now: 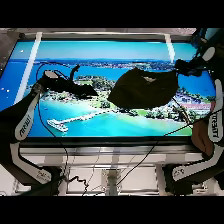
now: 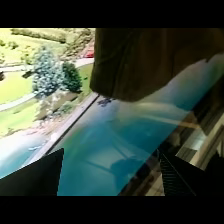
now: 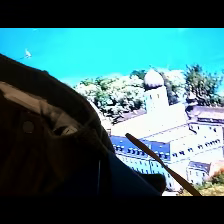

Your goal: Fold the clothes and pants, and hang the long-sleeved shirts on hangers.

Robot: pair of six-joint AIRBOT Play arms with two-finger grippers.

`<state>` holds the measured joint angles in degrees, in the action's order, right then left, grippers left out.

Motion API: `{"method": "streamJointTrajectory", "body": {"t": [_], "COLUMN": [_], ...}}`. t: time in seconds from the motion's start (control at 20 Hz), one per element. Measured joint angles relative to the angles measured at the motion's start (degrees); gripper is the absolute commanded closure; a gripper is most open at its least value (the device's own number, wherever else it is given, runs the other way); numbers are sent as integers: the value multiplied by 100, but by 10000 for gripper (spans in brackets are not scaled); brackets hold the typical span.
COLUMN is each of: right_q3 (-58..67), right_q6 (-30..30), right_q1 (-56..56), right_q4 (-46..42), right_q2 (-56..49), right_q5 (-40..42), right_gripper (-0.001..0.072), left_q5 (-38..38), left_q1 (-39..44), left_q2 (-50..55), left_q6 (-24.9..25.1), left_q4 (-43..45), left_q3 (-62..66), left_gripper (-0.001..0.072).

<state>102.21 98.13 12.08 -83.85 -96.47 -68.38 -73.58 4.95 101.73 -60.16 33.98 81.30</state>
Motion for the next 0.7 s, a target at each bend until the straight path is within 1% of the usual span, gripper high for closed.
{"method": "streamJointTrajectory", "body": {"t": [0.1,0.25,0.4,0.55,0.7], "right_q3": [0,0,0,0,0], "right_q6": [114,59,-79,-186,-293], "right_q1": [203,341,398,420,426], "right_q4": [116,243,328,404,448], "right_q2": [-7,-24,-31,-31,-31], "right_q5": [-229,-590,-887,-1126,-1263], "right_gripper": [673,673,673,673,672], "left_q5": [37,262,997,1853,2293], "left_q1": [195,612,1067,1355,1464], "left_q2": [4,11,26,144,356], "left_q6": [11,15,13,-184,-306], "left_q4": [-170,-299,-372,-380,-243], "left_q3": [0,0,0,0,0], "left_gripper": [49,49,48,46,44]}}
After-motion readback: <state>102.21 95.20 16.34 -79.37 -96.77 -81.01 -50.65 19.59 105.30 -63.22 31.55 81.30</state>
